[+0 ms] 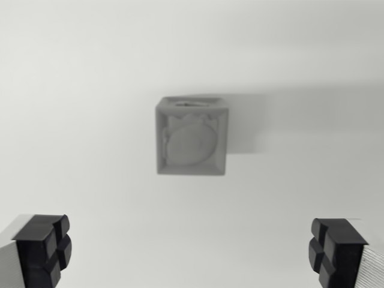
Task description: Destack cube
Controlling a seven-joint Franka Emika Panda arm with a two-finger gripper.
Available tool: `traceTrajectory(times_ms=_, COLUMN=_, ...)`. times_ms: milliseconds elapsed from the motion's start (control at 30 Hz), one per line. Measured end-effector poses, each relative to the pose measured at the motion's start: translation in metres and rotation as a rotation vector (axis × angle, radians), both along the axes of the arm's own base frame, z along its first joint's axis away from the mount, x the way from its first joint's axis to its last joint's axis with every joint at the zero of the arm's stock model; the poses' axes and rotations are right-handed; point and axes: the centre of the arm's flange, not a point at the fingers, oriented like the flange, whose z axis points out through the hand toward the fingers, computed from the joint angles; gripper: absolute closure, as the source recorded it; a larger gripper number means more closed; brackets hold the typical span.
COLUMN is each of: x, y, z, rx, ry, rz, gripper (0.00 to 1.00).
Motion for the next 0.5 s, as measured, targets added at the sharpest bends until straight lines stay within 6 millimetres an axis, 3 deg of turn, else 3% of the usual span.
traceTrajectory(times_ms=500, x=0.000, y=0.000, z=0.061, rx=0.002, ry=0.000, rz=-0.001, gripper=0.00)
